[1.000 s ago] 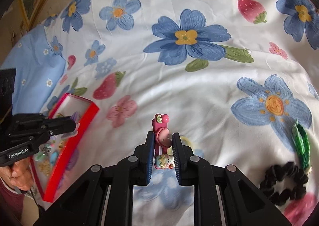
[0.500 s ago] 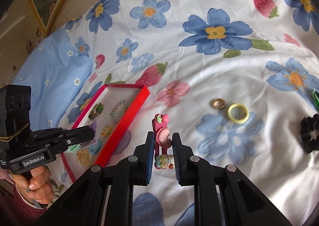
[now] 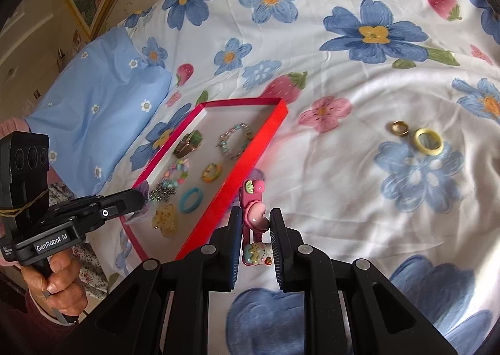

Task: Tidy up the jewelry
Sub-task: 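Carry the purple hair tie and pink bow clip over the box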

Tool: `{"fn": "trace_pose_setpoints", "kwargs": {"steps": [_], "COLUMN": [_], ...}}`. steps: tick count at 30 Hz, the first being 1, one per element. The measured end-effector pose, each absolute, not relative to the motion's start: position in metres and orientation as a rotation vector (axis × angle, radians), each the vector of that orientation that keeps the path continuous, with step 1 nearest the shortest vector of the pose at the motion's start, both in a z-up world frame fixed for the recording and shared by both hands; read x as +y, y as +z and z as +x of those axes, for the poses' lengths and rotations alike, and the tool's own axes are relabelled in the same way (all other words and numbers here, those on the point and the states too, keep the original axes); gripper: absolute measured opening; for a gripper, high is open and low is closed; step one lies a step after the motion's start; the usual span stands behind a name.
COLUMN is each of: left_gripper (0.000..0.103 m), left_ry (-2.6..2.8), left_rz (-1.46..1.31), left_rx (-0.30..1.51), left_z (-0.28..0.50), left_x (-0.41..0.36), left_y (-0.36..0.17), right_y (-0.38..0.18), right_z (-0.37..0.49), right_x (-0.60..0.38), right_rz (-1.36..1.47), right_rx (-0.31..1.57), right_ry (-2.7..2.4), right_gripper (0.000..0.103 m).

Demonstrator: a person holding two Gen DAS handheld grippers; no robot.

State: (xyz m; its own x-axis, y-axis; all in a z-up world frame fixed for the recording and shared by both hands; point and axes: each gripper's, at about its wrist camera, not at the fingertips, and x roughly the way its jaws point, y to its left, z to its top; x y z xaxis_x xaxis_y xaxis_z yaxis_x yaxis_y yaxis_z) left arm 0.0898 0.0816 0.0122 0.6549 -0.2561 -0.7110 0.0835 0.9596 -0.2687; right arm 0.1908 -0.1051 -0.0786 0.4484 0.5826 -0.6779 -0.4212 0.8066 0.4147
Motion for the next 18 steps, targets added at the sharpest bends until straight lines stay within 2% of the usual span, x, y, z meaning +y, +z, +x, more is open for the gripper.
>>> {"fn": "trace_pose_setpoints", "kwargs": {"steps": [18], "left_gripper": [0.003], "left_ry": [-0.037], "left_rz": [-0.305], "left_rx": [0.841], "left_z": [0.041], "left_x": [0.151], "left_y": [0.005], "right_y": [-0.075], "right_z": [0.172], "right_x": [-0.030], "right_rz": [0.107], "right_rx": [0.925], "right_ry": [0.752], "right_gripper": [0.017]}}
